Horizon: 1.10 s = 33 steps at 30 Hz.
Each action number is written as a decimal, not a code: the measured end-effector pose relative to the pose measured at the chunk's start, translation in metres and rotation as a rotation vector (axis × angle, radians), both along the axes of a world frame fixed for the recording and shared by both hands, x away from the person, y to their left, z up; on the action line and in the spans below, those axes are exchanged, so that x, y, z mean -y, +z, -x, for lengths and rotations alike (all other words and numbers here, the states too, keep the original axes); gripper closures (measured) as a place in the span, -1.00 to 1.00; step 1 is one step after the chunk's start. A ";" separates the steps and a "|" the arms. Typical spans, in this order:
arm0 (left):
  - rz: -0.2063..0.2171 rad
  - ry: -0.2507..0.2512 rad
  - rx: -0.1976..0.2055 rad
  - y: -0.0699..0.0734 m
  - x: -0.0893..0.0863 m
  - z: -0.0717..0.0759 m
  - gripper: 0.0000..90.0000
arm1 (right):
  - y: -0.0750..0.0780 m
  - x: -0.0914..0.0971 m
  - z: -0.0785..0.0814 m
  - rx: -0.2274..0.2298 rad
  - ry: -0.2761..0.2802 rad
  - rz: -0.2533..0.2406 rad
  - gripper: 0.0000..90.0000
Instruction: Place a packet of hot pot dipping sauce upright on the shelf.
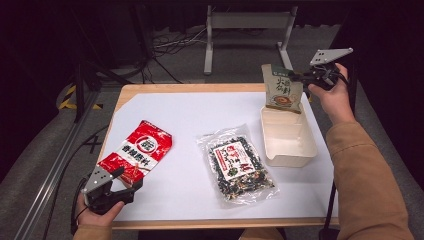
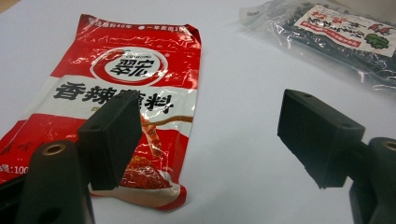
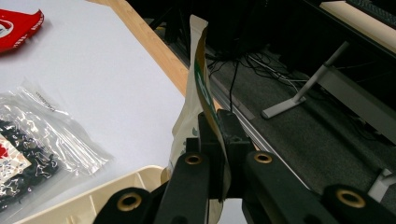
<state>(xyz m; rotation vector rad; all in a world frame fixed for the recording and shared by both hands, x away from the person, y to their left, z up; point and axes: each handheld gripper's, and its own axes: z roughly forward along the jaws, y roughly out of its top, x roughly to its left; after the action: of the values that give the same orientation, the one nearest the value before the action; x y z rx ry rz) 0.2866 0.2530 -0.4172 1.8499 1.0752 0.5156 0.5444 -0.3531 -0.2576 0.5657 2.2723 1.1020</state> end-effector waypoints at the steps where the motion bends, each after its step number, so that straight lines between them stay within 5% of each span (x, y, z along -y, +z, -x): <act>1: 0.000 0.000 0.000 0.000 0.000 0.000 -0.50 | -0.001 0.000 -0.001 0.000 0.001 0.004 0.98; 22: 0.000 -0.010 0.002 0.000 0.001 -0.002 -0.50 | -0.019 -0.019 -0.006 -0.049 0.057 0.045 0.96; 33: 0.003 -0.025 -0.004 0.000 0.006 -0.008 -0.50 | -0.033 -0.004 -0.003 -0.080 -0.003 0.039 0.95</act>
<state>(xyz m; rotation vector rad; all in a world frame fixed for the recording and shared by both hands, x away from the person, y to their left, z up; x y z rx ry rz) 0.2947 0.2471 -0.4175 1.8600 1.0531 0.4954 0.5470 -0.3492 -0.2911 0.6074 2.3556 1.0488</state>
